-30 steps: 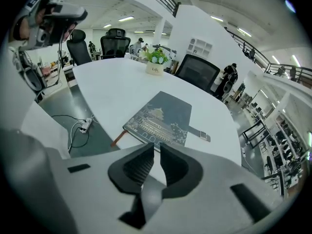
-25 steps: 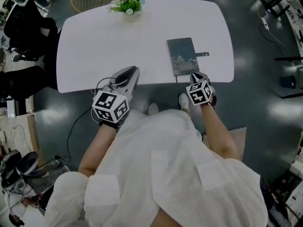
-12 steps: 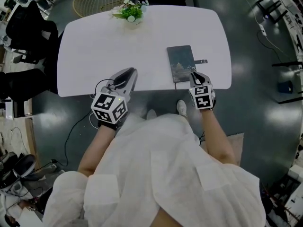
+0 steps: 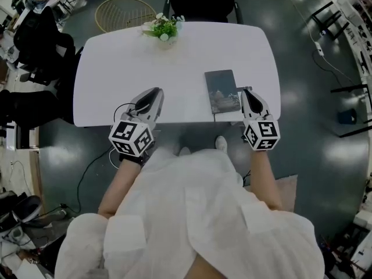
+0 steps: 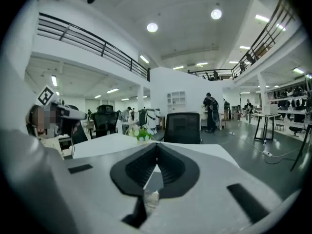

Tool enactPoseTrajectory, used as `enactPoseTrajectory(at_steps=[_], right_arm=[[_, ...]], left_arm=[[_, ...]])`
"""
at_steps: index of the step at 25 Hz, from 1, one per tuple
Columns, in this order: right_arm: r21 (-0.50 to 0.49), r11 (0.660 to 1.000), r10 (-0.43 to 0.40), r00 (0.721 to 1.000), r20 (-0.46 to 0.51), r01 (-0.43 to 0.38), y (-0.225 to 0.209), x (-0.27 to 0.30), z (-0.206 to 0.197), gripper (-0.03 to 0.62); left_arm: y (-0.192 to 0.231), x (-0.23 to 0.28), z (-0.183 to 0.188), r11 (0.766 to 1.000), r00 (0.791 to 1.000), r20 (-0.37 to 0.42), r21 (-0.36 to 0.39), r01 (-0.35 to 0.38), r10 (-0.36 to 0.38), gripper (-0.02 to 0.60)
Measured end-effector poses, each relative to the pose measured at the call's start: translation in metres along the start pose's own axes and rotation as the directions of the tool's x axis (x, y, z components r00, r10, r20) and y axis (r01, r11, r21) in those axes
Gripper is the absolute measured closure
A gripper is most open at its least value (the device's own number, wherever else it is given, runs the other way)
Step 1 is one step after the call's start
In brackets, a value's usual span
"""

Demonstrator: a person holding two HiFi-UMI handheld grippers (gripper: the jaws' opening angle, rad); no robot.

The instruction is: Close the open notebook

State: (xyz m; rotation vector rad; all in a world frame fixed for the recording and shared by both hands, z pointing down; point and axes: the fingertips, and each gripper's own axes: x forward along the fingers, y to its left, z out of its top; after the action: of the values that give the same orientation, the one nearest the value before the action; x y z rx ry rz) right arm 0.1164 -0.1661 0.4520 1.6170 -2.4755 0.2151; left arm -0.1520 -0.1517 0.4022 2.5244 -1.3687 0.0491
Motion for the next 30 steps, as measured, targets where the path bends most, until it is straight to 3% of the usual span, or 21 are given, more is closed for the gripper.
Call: enactPoseTrajectory(at_steps=[5, 11, 30], right_arm=[[0.052, 0.998, -0.037, 0.990, 0.139, 0.030, -0.010, -0.024, 0.042, 0.589], [0.066, 0.996, -0.069, 0.972, 0.223, 0.055, -0.017, -0.047, 0.070, 0.589], [0.027, 0.997, -0.074, 0.981, 0.177, 0.071, -0.012, -0.055, 0.068, 0.592]], left_arm=[[0.004, -0.004, 0.004, 1.000, 1.000, 0.013, 0.003, -0.006, 0.006, 0.551], [0.013, -0.010, 0.013, 1.000, 0.999, 0.036, 0.012, -0.021, 0.021, 0.551], [0.024, -0.018, 0.018, 0.999, 0.998, 0.048, 0.013, -0.043, 0.043, 0.551]])
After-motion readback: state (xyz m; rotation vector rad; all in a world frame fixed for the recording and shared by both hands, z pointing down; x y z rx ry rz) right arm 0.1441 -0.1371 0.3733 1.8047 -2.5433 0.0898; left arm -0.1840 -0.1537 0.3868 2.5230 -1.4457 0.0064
